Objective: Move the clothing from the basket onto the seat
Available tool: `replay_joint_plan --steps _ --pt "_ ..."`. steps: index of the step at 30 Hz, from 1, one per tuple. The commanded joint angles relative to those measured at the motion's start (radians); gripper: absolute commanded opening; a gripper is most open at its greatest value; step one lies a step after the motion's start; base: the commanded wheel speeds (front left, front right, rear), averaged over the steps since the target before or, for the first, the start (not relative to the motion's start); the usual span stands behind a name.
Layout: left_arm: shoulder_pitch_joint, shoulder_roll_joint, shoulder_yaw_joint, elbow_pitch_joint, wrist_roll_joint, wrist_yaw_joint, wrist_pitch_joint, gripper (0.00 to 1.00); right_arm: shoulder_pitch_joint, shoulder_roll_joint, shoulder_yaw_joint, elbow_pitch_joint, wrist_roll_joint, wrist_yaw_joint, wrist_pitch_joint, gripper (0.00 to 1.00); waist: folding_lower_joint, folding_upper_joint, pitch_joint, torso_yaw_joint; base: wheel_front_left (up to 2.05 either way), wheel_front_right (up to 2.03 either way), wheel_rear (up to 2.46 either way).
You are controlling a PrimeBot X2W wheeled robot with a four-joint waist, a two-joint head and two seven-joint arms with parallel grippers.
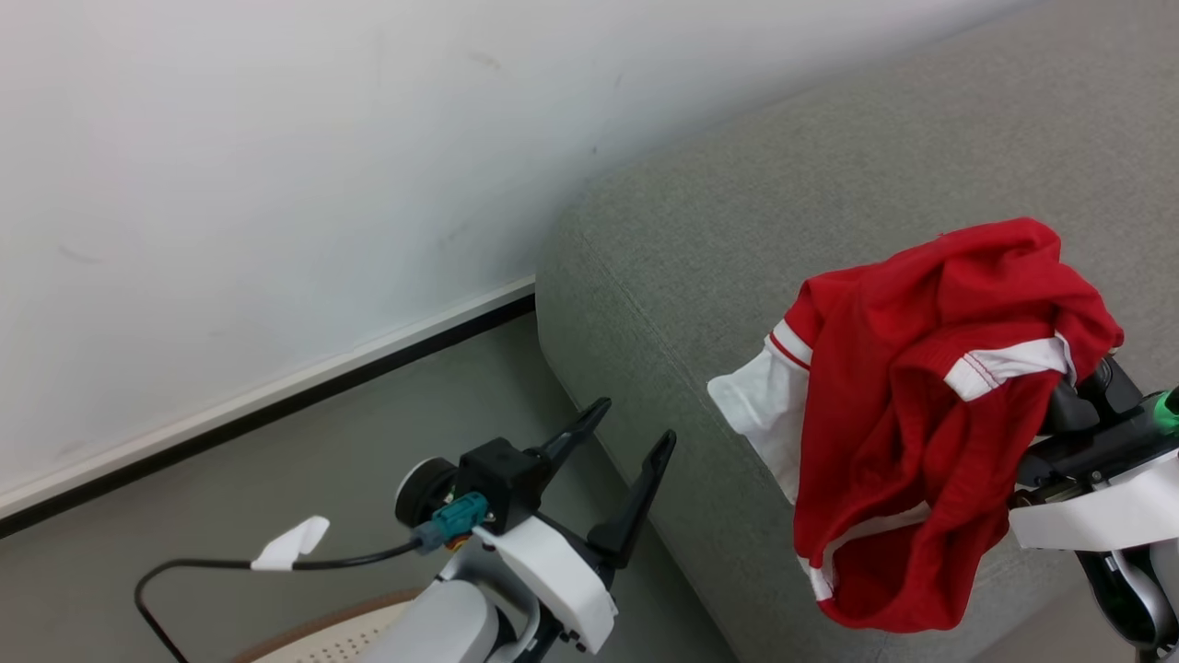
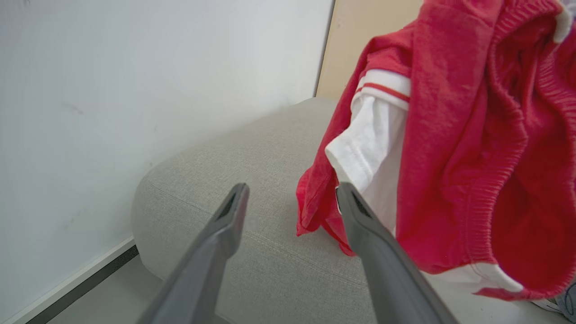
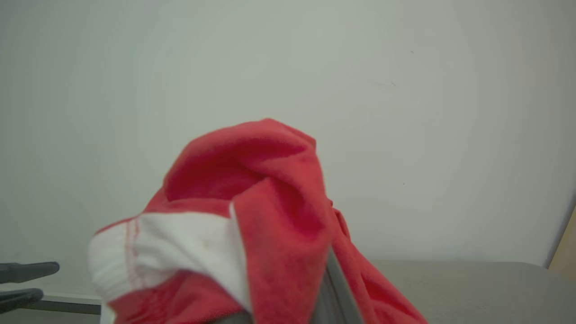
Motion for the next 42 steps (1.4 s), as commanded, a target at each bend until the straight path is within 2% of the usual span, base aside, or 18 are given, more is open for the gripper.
replay_joint_plan --steps 1,11,16,25,32,37,42 --pt "-0.013 0.008 -0.001 0.002 0.011 -0.004 -0.002 1.0 -0.002 0.001 -0.011 -0.01 -0.001 -0.003 0.0 0.0 0.0 -0.0001 0.017 -0.005 0.0 0.0 0.0" --pt "-0.093 0.023 -0.025 -0.025 0.056 -0.007 0.025 1.0 -0.098 -0.039 -0.082 -0.009 0.051 -0.003 0.0 0.0 0.0 -0.0001 0.156 0.039 0.0 0.0 0.0" --pt "-0.146 0.029 -0.035 -0.043 0.078 -0.009 0.052 1.0 -0.184 -0.086 -0.142 0.017 0.096 -0.003 0.0 0.0 0.0 -0.0001 0.26 0.079 0.0 0.0 0.0" --pt "-0.256 0.031 -0.053 -0.075 0.122 -0.016 0.094 1.0 -0.353 -0.192 -0.23 0.15 0.158 -0.003 0.0 0.0 0.0 -0.0001 0.444 0.158 0.0 0.0 0.0" --pt "-0.294 0.041 -0.059 -0.087 0.141 -0.01 0.109 1.0 -0.417 -0.26 -0.278 0.268 0.197 -0.003 0.0 0.0 0.0 -0.0001 0.534 0.213 0.0 0.0 0.0" --pt "-0.309 0.047 -0.057 -0.097 0.148 0.0 0.107 1.0 -0.433 -0.325 -0.25 0.395 0.211 -0.003 0.0 0.0 0.0 -0.0001 0.581 0.251 0.0 0.0 0.0" --pt "-0.315 0.055 -0.058 -0.102 0.149 0.002 0.113 1.0 -0.454 -0.377 -0.153 0.518 0.217 -0.003 0.0 0.0 0.0 -0.0001 0.603 0.264 0.0 0.0 0.0"
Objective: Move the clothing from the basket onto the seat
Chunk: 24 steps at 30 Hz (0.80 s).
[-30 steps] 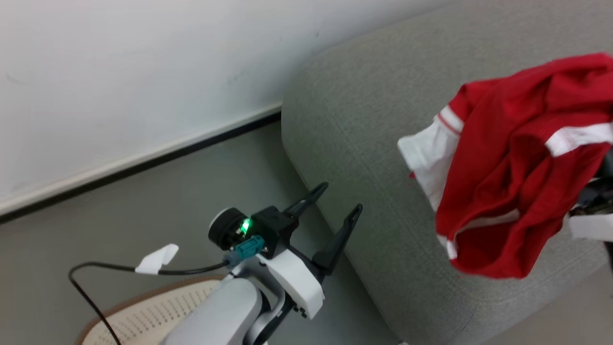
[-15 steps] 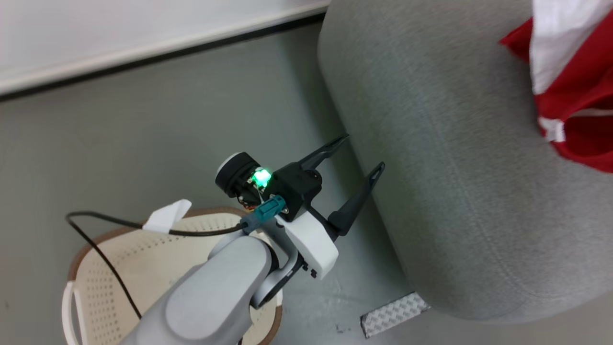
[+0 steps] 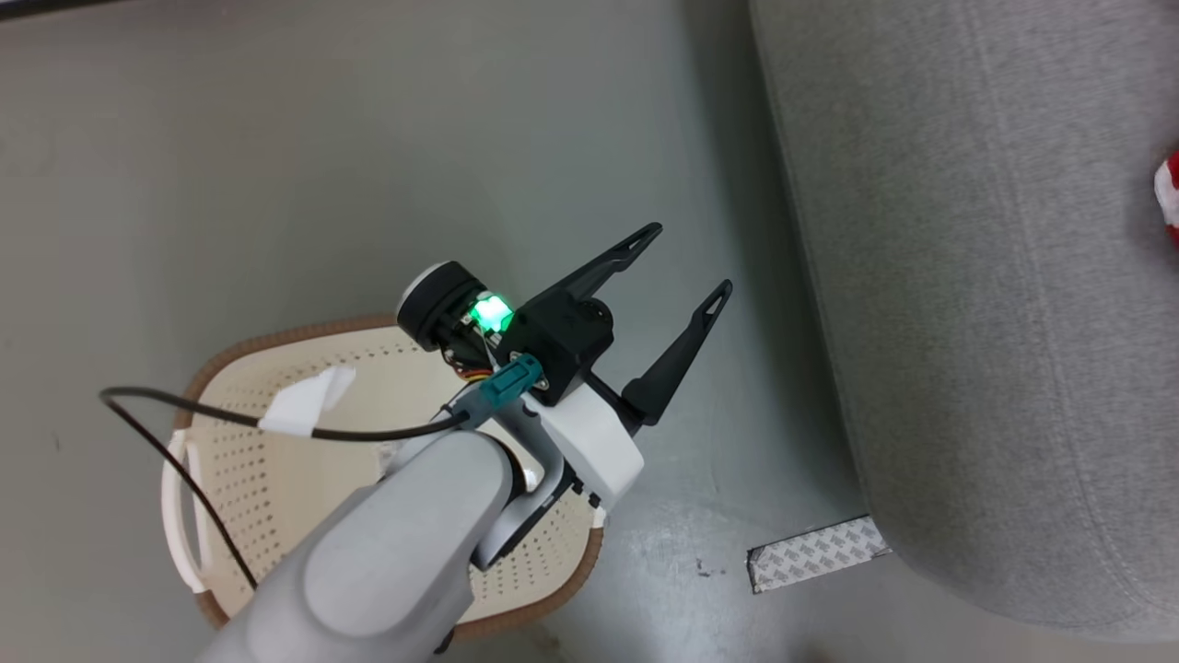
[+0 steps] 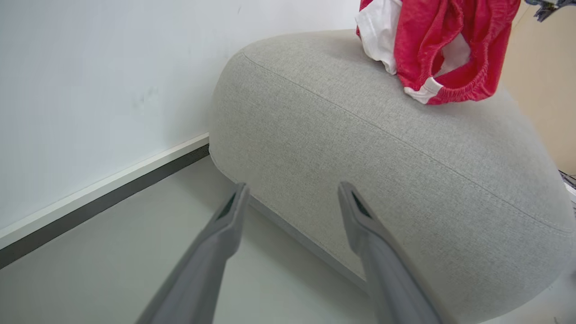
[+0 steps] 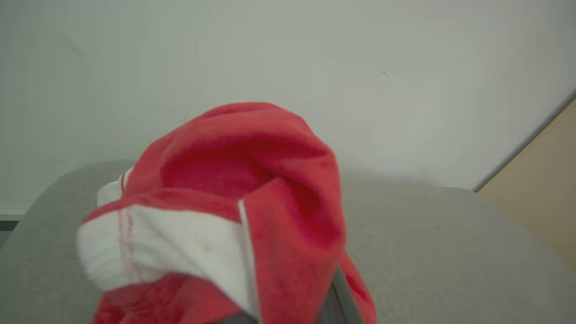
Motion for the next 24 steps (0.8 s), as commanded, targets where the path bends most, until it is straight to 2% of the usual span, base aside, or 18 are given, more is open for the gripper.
replay_joint_plan --steps 1,5,7,9,12,14,15,16,17,18,19,24 --pt "-0.014 0.004 0.001 -0.003 0.005 0.001 0.004 1.0 -0.012 -0.011 0.026 0.033 0.018 -0.003 0.0 0.0 -0.0002 0.0 0.011 0.01 0.0 0.0 0.0" --pt "-0.017 0.005 0.0 0.001 0.0 0.003 0.005 1.0 -0.046 -0.032 0.128 0.136 0.052 -0.003 0.019 0.0 -0.0002 0.0 0.01 0.014 0.0 0.0 0.0" --pt "-0.016 0.004 -0.002 0.005 -0.004 0.005 0.004 1.0 -0.061 -0.036 0.185 0.182 0.075 -0.003 0.062 0.0 -0.0002 0.0 0.006 0.016 0.0 0.0 0.0" --pt "-0.015 0.002 -0.003 0.009 -0.008 0.005 0.0 1.0 -0.074 -0.039 0.249 0.203 0.099 -0.003 0.12 0.13 -0.0002 0.0 -0.002 0.016 0.0 0.0 0.0" --pt "-0.009 0.002 -0.005 0.015 -0.013 0.005 -0.002 1.0 -0.089 -0.055 0.34 0.202 0.158 -0.003 0.216 0.09 -0.0002 0.0 -0.013 0.016 0.0 0.0 0.0" --pt "-0.008 0.001 -0.005 0.017 -0.016 0.007 -0.003 1.0 -0.098 -0.068 0.384 0.197 0.193 -0.003 0.249 0.0 -0.0002 0.0 -0.019 0.016 0.0 0.0 0.0" --pt "-0.007 0.001 -0.005 0.018 -0.018 0.008 -0.004 1.0 -0.1 -0.071 0.404 0.197 0.209 -0.003 0.258 0.04 -0.0002 0.0 -0.023 0.016 0.0 0.0 0.0" --pt "-0.006 0.0 -0.006 0.019 -0.02 0.008 -0.006 1.0 -0.105 -0.075 0.42 0.198 0.222 -0.003 0.262 0.11 -0.0002 0.0 -0.026 0.016 0.0 0.0 0.0" --pt "-0.005 -0.001 -0.006 0.021 -0.022 0.007 -0.008 1.0 -0.113 -0.081 0.436 0.2 0.233 -0.003 0.264 0.29 -0.0002 0.0 -0.031 0.017 0.0 0.0 0.0" --pt "-0.002 0.0 -0.006 0.022 -0.024 0.008 -0.011 1.0 -0.119 -0.087 0.449 0.205 0.241 -0.003 0.265 0.67 -0.0002 0.0 -0.037 0.016 0.0 0.0 0.0" --pt "0.002 0.001 -0.005 0.025 -0.027 0.008 -0.012 1.0 -0.125 -0.091 0.466 0.208 0.246 -0.003 0.26 1.0 -0.0002 0.0 -0.044 0.015 0.0 0.0 0.0" --pt "0.03 0.004 0.001 0.046 -0.053 0.014 -0.035 1.0 -0.145 -0.095 0.544 0.223 0.277 -0.003 0.273 1.0 -0.0002 0.0 -0.106 0.005 0.0 0.0 0.0"
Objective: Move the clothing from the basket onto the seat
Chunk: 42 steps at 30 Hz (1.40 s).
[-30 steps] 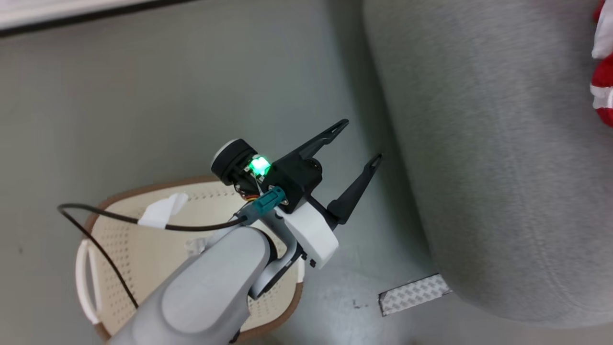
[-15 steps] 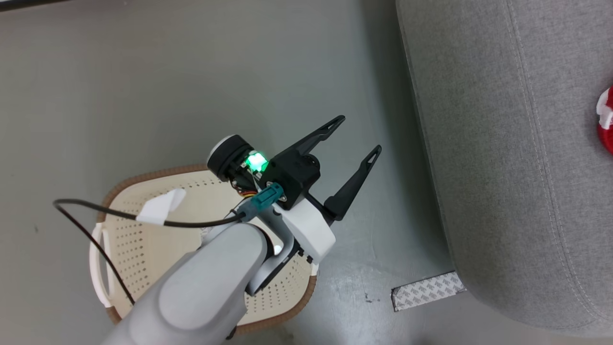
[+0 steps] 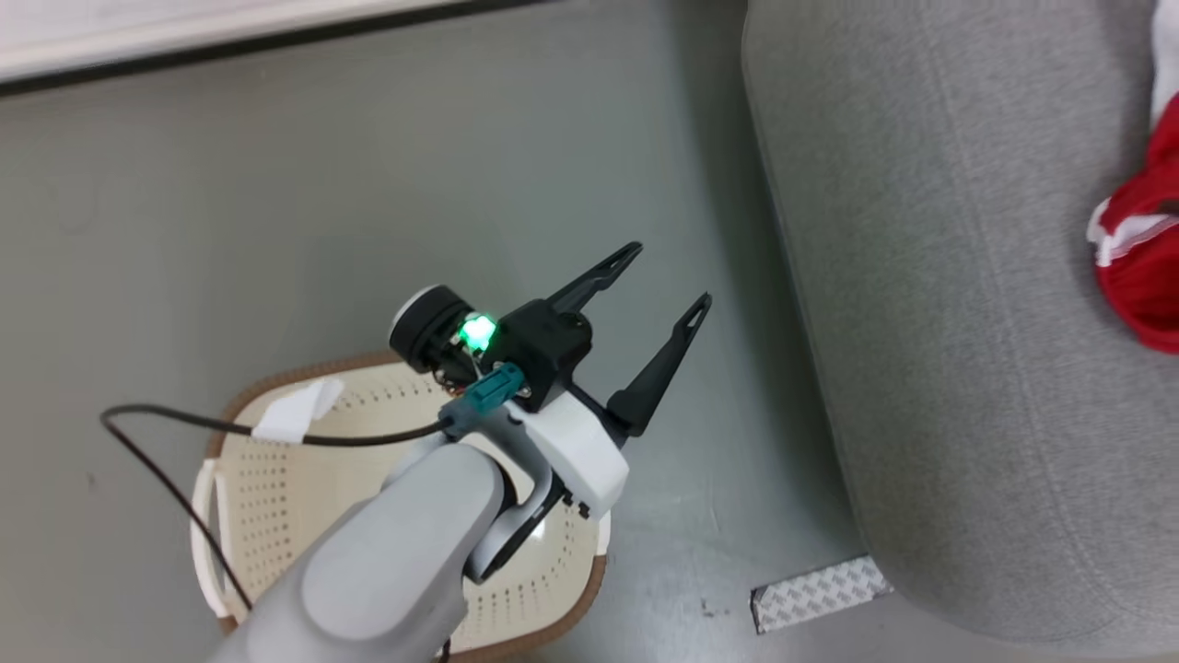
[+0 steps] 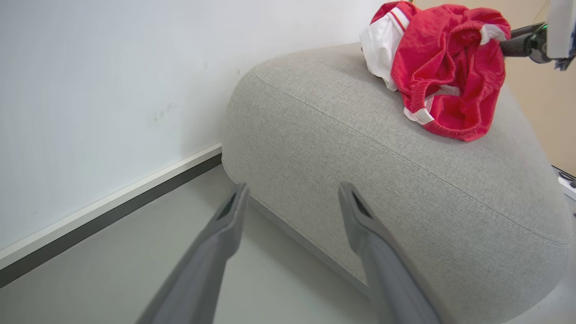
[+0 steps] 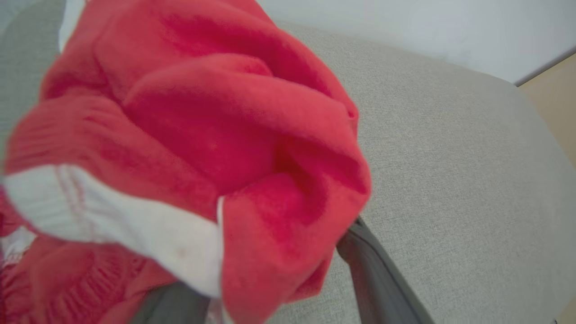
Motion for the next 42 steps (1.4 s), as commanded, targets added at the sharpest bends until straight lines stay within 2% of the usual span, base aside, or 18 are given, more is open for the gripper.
replay_joint_plan --steps 1,9,15,20,24,28,33,39,42 --pt "0.019 0.005 0.005 0.01 -0.021 0.004 -0.017 1.0 -0.015 -0.004 0.02 0.007 0.015 -0.003 0.005 1.0 -0.0001 0.0 -0.044 -0.009 0.0 0.0 0.0" --pt "0.095 0.001 0.026 0.064 -0.079 0.011 -0.074 1.0 0.02 -0.04 0.156 -0.049 0.07 -0.003 0.049 1.0 -0.0001 0.0 -0.222 -0.031 0.0 0.0 0.0" --pt "0.171 0.014 0.06 0.075 -0.119 0.034 -0.116 1.0 0.038 -0.084 0.232 -0.099 0.085 -0.003 0.031 1.0 -0.0001 0.0 -0.349 -0.043 0.0 0.0 0.0" --pt "0.232 0.029 0.091 0.064 -0.142 0.056 -0.142 1.0 0.059 -0.111 0.248 -0.162 0.109 -0.003 -0.039 1.0 -0.0001 0.0 -0.432 -0.033 0.0 0.0 0.0" --pt "0.276 0.045 0.118 0.051 -0.135 0.09 -0.154 1.0 0.078 -0.109 0.222 -0.214 0.108 -0.003 -0.178 1.0 -0.0001 0.0 -0.49 -0.017 0.0 0.0 0.0" --pt "0.323 0.064 0.168 0.028 -0.145 0.122 -0.161 1.0 0.122 -0.064 0.178 -0.253 0.089 -0.003 -0.256 1.0 -0.0001 0.0 -0.533 -0.001 0.0 0.0 0.0" --pt "0.393 0.082 0.25 -0.021 -0.148 0.152 -0.162 1.0 0.192 0.004 0.087 -0.308 0.018 -0.003 -0.273 1.0 -0.0001 0.0 -0.576 0.011 0.0 0.0 0.0" --pt "0.476 0.094 0.352 -0.066 -0.126 0.167 -0.162 1.0 0.328 0.129 -0.116 -0.423 -0.123 -0.003 -0.273 1.0 -0.0001 0.0 -0.596 0.032 0.0 0.0 0.0" --pt "0.516 0.077 0.404 -0.072 -0.138 0.165 -0.162 1.0 0.424 0.215 -0.214 -0.492 -0.222 -0.003 -0.273 1.0 -0.0001 0.0 -0.605 0.046 0.0 0.0 0.0"
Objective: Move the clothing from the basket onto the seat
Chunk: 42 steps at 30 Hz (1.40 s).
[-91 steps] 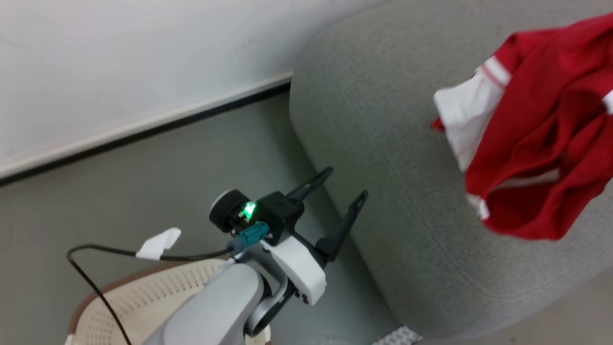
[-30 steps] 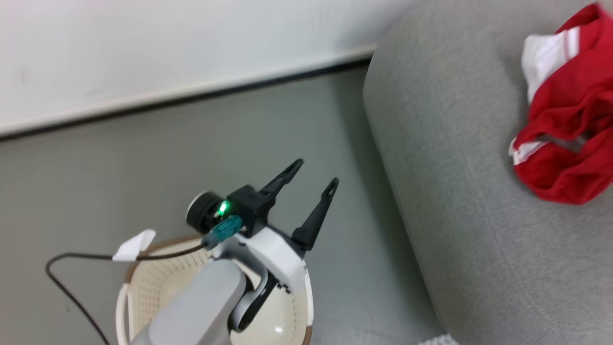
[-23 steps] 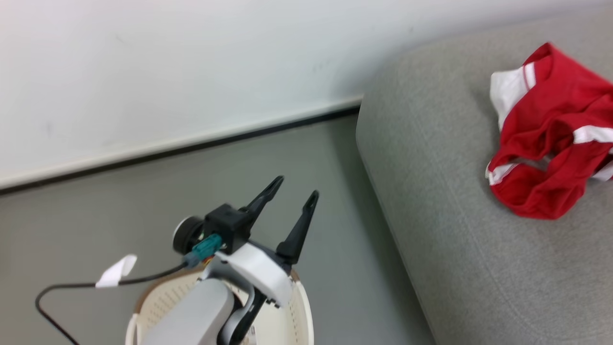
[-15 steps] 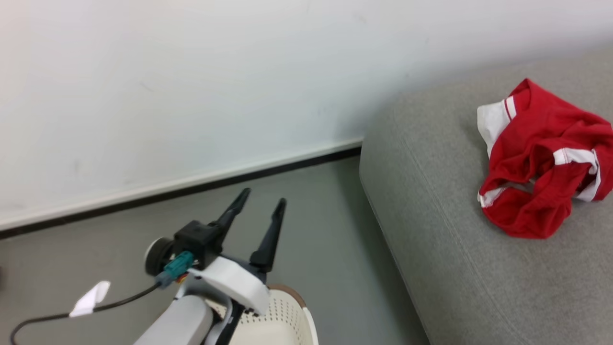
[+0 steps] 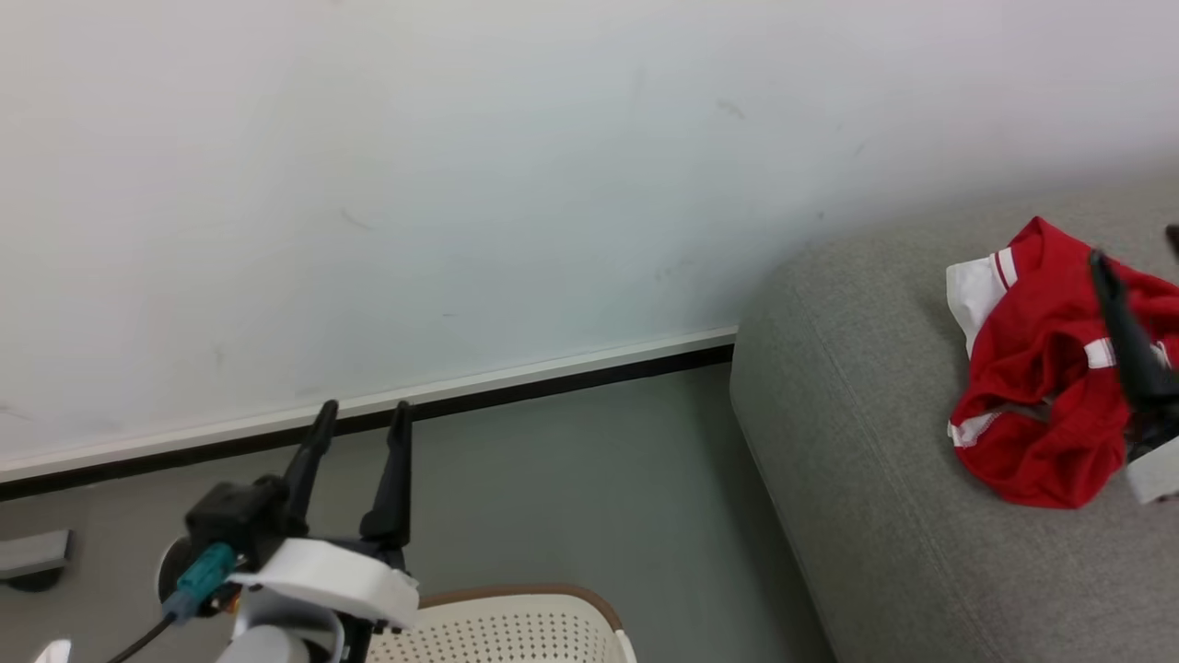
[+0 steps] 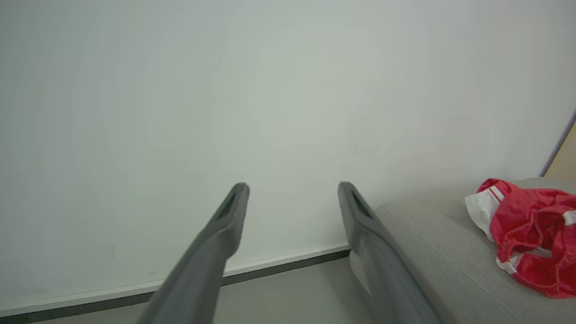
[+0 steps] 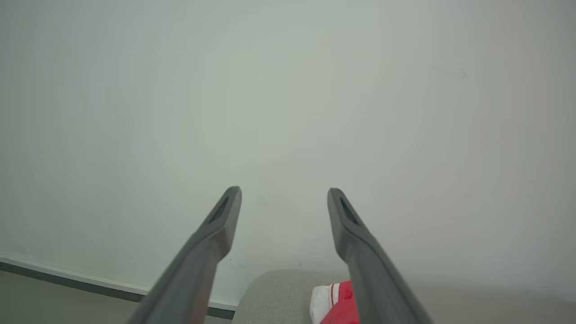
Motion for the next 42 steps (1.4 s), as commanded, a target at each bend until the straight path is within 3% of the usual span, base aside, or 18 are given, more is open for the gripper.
replay_joint_plan --steps 1,9,16,27,42 --pt "0.04 -0.014 0.037 -0.004 -0.005 -0.003 0.0 1.0 0.08 0.057 -0.057 -0.039 -0.062 -0.003 -0.001 1.0 0.0001 0.0 -0.009 0.014 0.0 0.0 0.0" --pt "0.141 -0.069 0.189 0.015 0.05 -0.02 0.0 1.0 0.342 0.278 -0.242 -0.145 -0.213 -0.003 -0.001 1.0 0.0001 0.0 -0.015 0.053 0.0 0.0 0.0" --pt "0.191 -0.118 0.27 0.041 0.132 -0.039 0.0 1.0 0.456 0.366 -0.291 -0.183 -0.26 -0.003 -0.001 1.0 0.0001 0.0 -0.012 0.072 0.0 0.0 0.0" --pt "0.282 -0.219 0.412 0.074 0.235 -0.103 0.0 1.0 0.57 0.457 -0.283 -0.196 -0.303 -0.003 -0.001 1.0 0.0001 0.0 -0.024 0.084 0.0 0.0 0.0" --pt "0.286 -0.259 0.485 0.101 0.295 -0.16 0.0 1.0 0.546 0.446 -0.261 -0.19 -0.29 -0.003 -0.002 1.0 0.0001 0.0 -0.027 0.122 0.0 0.0 0.0"
